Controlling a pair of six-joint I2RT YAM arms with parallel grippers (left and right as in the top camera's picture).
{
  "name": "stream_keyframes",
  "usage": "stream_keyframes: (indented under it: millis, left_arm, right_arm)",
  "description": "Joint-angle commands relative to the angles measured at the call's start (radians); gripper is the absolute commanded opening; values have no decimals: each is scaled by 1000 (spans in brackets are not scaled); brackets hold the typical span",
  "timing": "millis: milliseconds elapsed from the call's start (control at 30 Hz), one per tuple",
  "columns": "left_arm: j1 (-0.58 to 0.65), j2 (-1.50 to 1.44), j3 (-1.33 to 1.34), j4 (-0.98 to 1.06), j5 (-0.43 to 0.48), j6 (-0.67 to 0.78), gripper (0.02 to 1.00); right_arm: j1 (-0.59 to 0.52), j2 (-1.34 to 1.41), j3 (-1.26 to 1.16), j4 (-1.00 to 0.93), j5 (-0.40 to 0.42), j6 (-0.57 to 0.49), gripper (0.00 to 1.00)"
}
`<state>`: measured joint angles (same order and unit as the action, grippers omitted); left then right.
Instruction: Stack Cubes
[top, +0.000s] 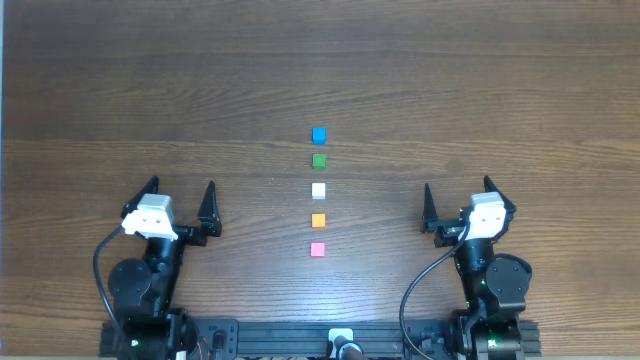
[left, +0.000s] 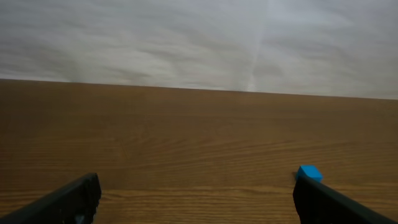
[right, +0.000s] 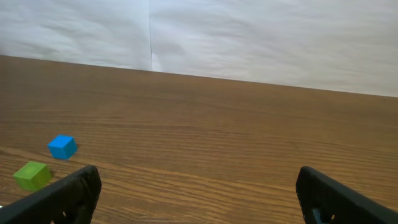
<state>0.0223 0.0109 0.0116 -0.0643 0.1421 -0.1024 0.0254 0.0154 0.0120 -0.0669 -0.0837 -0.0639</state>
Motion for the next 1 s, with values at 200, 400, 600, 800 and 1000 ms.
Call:
stream_keyframes:
  millis: [200, 400, 600, 800, 1000]
  left_arm:
    - [6, -1, -6, -1, -5, -11, 1000]
    - [6, 14, -6, 2, 21, -16, 1000]
    - [-6, 21, 99, -95, 110, -19, 998]
    - [-134, 143, 429, -424, 65, -18, 998]
    - [-375, 410, 758, -692, 86, -18, 1000]
  right_arm:
    - [-5, -10, -6, -3, 10, -5, 993]
    - [-5, -10, -6, -3, 10, -5, 991]
    - [-5, -10, -6, -3, 10, -5, 991]
    - [-5, -10, -6, -3, 10, -5, 993]
    - [-5, -10, -6, -3, 10, -5, 993]
